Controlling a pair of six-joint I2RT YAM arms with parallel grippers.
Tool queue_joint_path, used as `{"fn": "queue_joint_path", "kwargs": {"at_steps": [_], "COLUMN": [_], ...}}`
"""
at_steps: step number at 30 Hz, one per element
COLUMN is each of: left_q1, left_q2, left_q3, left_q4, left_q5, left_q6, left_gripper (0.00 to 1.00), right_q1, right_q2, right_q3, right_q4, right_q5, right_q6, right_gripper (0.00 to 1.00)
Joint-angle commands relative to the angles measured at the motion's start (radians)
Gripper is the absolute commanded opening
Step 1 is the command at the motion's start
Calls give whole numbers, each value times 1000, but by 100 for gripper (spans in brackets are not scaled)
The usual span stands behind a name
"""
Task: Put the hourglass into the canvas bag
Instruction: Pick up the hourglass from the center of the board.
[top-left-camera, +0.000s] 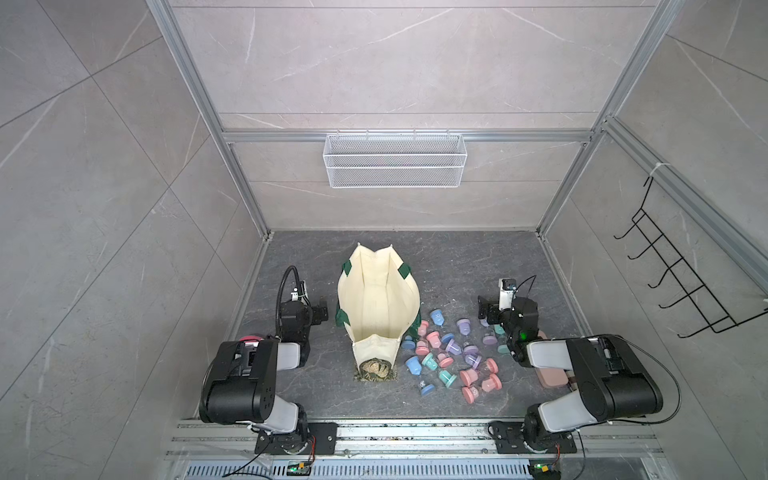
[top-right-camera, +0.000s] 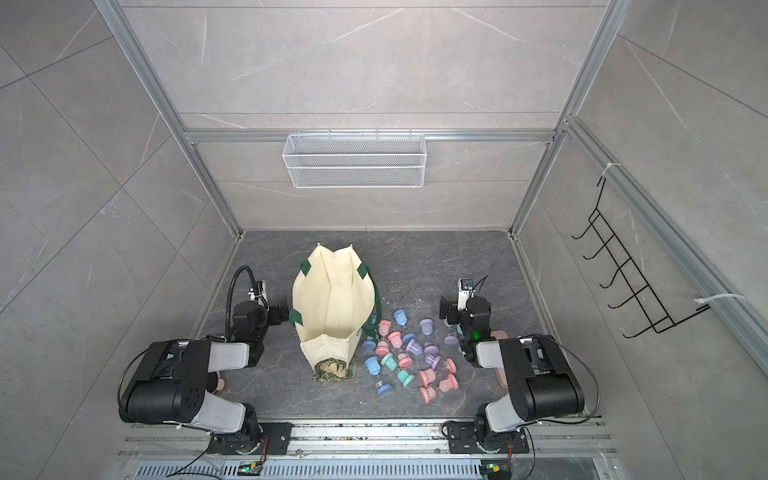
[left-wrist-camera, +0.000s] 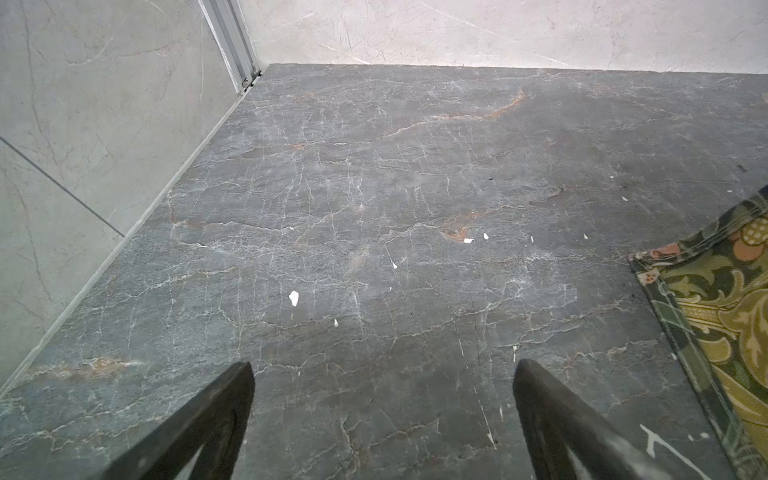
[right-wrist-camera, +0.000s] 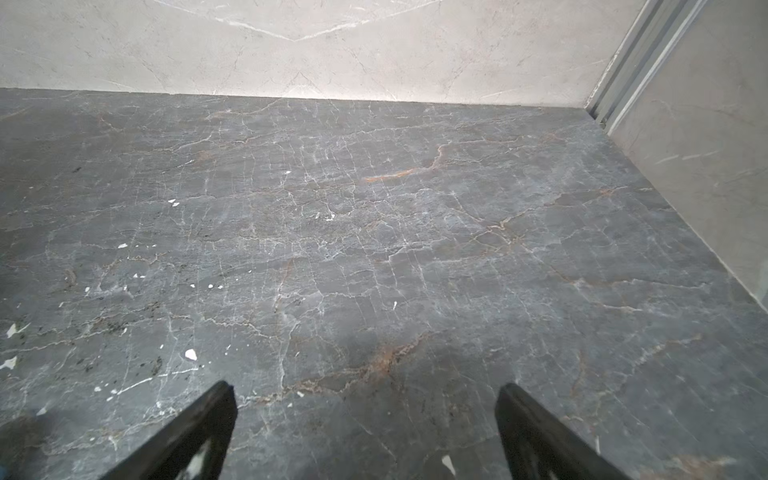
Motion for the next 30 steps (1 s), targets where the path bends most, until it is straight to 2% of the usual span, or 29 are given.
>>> {"fn": "queue_joint_path", "kwargs": {"at_steps": [1, 15, 17, 18, 19, 20, 22, 23, 24, 25, 26, 27, 28, 30], "left_q1": [-3, 2, 2, 2, -4, -4, -4, -1, 9, 26, 54, 65, 65, 45], "left_q2": [3, 0, -6, -25, -63, -113, -165, -213, -263, -297, -333, -356, -363, -342], "left_q3": [-1, 7, 0, 12, 54, 138, 303, 397, 512, 612, 709, 760, 795, 903], "left_q4": [47, 31, 38, 4, -109, -308, -513, -649, -808, -962, -1107, -1157, -1187, -1334], "left_q5": [-15, -3, -16, -35, -70, -92, -205, -284, -364, -411, -398, -319, -244, -76], "left_q6": [18, 14, 13, 9, 1, -11, -48, -114, -202, -317, -437, -484, -494, -533], "left_gripper": [100, 100, 97, 97, 98, 99, 100, 97, 92, 89, 89, 89, 89, 87], "right_q1": [6, 6, 5, 6, 6, 5, 8, 6, 6, 6, -5, -44, -49, 22], "right_q2": [8, 6, 1, -35, -83, -144, -168, -161, -156, -152, -134, -112, -98, -108], "right_q3": [20, 19, 21, 48, 98, 211, 507, 678, 782, 816, 811, 819, 832, 882], "right_q4": [22, 26, 35, -48, -198, -439, -969, -1215, -1337, -1382, -1452, -1445, -1435, -1523], "right_q5": [-7, -7, 10, 33, 50, 102, 192, 194, 178, 222, 278, 123, 30, 89], "right_q6": [-16, -15, -15, -8, 3, 58, 218, 293, 359, 445, 623, 620, 594, 603], "right_gripper": [100, 100, 100, 100, 100, 100, 100, 100, 100, 100, 100, 100, 100, 100]}}
